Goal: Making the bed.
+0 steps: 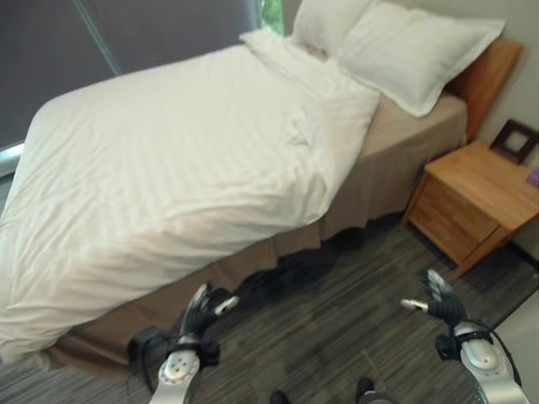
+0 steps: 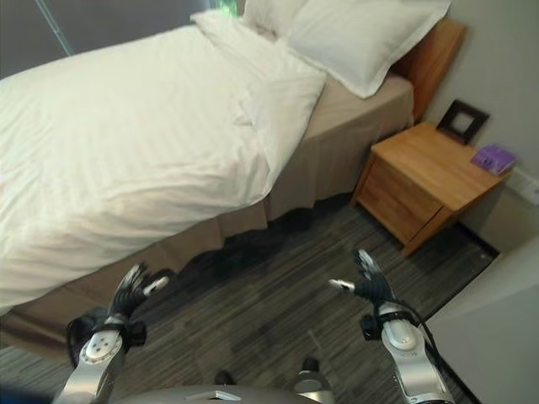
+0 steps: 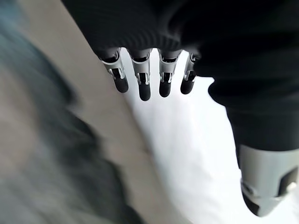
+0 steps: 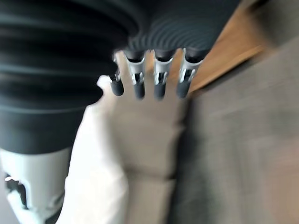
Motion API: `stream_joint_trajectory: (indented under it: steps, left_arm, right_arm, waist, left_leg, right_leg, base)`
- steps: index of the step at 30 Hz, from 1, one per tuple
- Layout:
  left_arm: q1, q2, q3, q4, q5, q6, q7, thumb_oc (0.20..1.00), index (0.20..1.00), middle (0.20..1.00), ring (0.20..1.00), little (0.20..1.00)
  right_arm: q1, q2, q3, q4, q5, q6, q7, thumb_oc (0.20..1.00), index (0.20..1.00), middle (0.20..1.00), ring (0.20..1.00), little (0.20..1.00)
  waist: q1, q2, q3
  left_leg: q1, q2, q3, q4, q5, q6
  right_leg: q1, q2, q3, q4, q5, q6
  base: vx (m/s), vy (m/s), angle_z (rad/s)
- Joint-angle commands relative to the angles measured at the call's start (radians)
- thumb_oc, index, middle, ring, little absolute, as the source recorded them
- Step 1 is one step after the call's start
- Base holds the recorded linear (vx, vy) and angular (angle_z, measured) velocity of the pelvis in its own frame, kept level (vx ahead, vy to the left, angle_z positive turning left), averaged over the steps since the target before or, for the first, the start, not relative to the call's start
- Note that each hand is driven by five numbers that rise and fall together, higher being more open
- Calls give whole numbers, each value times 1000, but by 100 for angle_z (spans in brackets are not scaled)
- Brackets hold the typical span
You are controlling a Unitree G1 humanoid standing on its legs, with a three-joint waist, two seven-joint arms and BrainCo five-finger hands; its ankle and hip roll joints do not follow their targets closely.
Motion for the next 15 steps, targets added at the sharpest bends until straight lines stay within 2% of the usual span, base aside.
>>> stream_joint_trajectory:
  steps: [1, 2, 3, 4, 5, 7, 9, 12, 13, 14, 15]
  left_arm:
    - [-73, 160, 98, 73, 69, 1, 97, 1000, 1000, 1000, 1000, 1000]
    - [-75, 173, 113, 58, 74, -6, 108, 1000, 1000, 1000, 1000, 1000]
    - [-68, 177, 121, 42, 74, -12, 111, 1000, 1000, 1000, 1000, 1000]
    - [-68, 177, 121, 42, 74, -12, 111, 1000, 1000, 1000, 1000, 1000]
    - [-74, 187, 119, -3, 79, -25, 108, 1000, 1000, 1000, 1000, 1000]
    - [-103, 198, 105, -21, 82, -39, 114, 1000, 1000, 1000, 1000, 1000]
    - [-120, 200, 98, -25, 75, -45, 118, 1000, 1000, 1000, 1000, 1000]
    - [-143, 197, 80, -63, 73, -85, 113, 1000, 1000, 1000, 1000, 1000]
    - [-114, 187, 99, -114, 58, -114, 110, 1000, 1000, 1000, 1000, 1000]
    - [-111, 175, 104, -127, 34, -126, 121, 1000, 1000, 1000, 1000, 1000]
    - [-109, 175, 104, -128, 33, -126, 121, 1000, 1000, 1000, 1000, 1000]
  right_arm:
    - [-117, 24, -27, -7, 15, -42, -21, 1000, 1000, 1000, 1000, 1000]
    - [-132, 14, -18, -26, 4, -47, -26, 1000, 1000, 1000, 1000, 1000]
    - [-138, 10, -14, -39, -1, -50, -30, 1000, 1000, 1000, 1000, 1000]
    - [-138, 10, -14, -39, -1, -50, -30, 1000, 1000, 1000, 1000, 1000]
    - [-165, 3, -5, -56, -5, -53, -36, 1000, 1000, 1000, 1000, 1000]
    - [-176, 7, -3, -65, 0, -64, -45, 1000, 1000, 1000, 1000, 1000]
    - [-180, 10, -2, -72, -1, -68, -52, 1000, 1000, 1000, 1000, 1000]
    - [-185, 8, 4, -114, -26, -85, -70, 1000, 1000, 1000, 1000, 1000]
    - [-170, 6, 6, -131, -15, -98, -57, 1000, 1000, 1000, 1000, 1000]
    - [-172, 4, 12, -133, -7, -107, -56, 1000, 1000, 1000, 1000, 1000]
    - [-172, 3, 13, -132, -7, -107, -56, 1000, 1000, 1000, 1000, 1000]
  waist:
    - [13, -92, 68]
    - [13, -90, 80]
    - [10, -84, 83]
    - [10, -84, 83]
    - [3, -77, 88]
    - [-15, -65, 102]
    - [-23, -61, 107]
    - [-39, -65, 102]
    - [-39, -59, 89]
    - [-28, -57, 92]
    - [-31, -54, 92]
  left_leg:
    - [104, 0, -86, 11, -132, -23]
    - [113, 6, -68, 11, -138, -24]
    - [129, 10, -71, 11, -166, -30]
    - [129, 10, -71, 11, -166, -30]
    - [135, 26, -60, 11, -167, -42]
    - [150, 53, -65, 11, -169, -60]
    - [161, 69, -66, 11, -171, -71]
    - [241, 81, -85, 11, -220, -94]
    - [267, 106, -103, 88, -187, -122]
    - [243, 136, -109, 187, -143, -131]
    - [236, 145, -113, 200, -148, -136]
  right_leg:
    - [-28, -29, 96, 160, -24, 63]
    - [-48, -48, 72, 188, -4, 74]
    - [-52, -62, 55, 191, -12, 88]
    - [-52, -62, 55, 191, -12, 88]
    - [-89, -69, 39, 131, -1, 77]
    - [-162, -80, 43, 54, 29, 85]
    - [-192, -84, 51, 29, 33, 87]
    - [-205, -84, 78, 5, 37, 92]
    - [-174, -54, 87, 14, 25, 69]
    - [-148, -38, 83, 18, 16, 50]
    - [-146, -33, 79, 17, 15, 46]
  base:
    - [15, -48, -7]
    - [107, -34, -17]
    - [106, -22, -20]
    - [203, -84, -14]
    - [195, -169, -3]
    - [242, -237, -1]
    - [185, -168, -2]
    - [487, -353, 27]
    - [587, -413, 32]
    - [428, -336, 27]
    - [362, -440, 24]
